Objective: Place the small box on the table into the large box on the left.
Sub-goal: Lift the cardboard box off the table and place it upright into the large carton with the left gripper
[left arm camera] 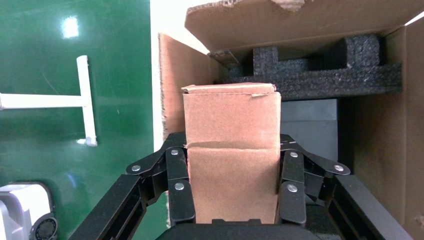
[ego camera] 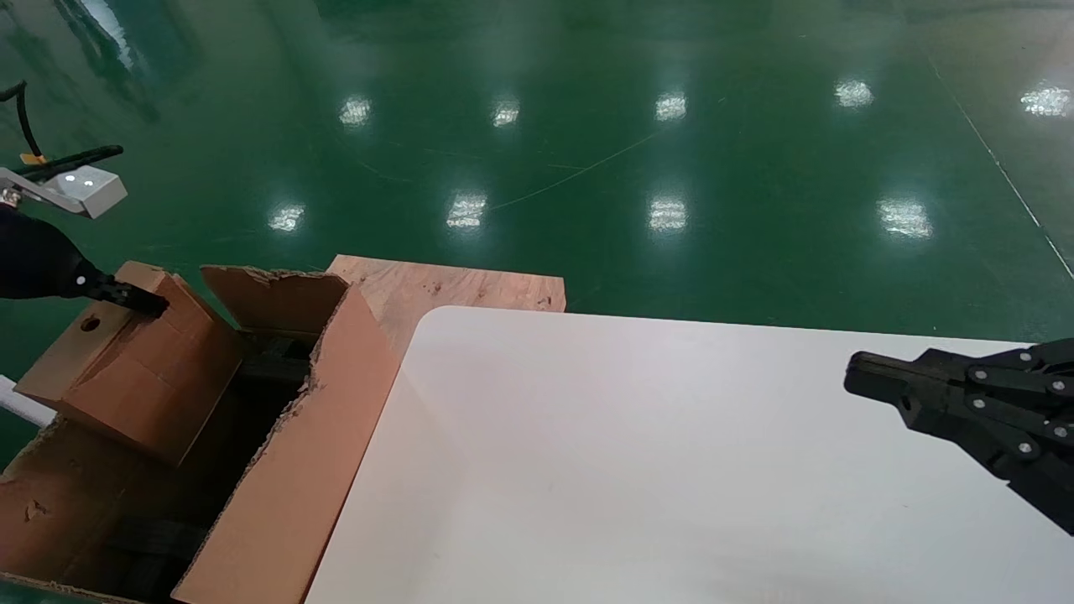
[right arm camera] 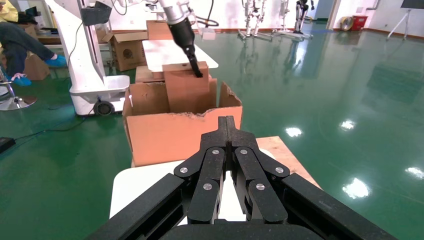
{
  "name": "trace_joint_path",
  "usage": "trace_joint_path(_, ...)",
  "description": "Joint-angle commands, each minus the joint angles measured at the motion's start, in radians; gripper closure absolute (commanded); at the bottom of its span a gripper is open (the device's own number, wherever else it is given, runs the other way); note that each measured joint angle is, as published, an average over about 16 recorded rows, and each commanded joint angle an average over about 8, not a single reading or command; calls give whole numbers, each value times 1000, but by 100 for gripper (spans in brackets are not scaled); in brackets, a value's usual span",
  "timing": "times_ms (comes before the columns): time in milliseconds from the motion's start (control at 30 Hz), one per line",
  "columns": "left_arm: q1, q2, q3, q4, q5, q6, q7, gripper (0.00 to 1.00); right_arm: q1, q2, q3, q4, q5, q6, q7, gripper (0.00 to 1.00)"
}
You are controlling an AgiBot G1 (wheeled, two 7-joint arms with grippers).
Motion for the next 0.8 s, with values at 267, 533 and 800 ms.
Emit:
trace_joint_path(267, 26, -9, -4, 1, -5, -4, -10, 100, 0, 0, 0, 0, 0, 0, 0, 100)
trace_joint_path(533, 28, -22, 0, -4, 0, 3, -14, 100, 0, 0, 0, 0, 0, 0, 0, 100)
trace_joint_path(800, 1, -32, 1, -9, 2, 18, -31, 100, 0, 0, 0, 0, 0, 0, 0, 100)
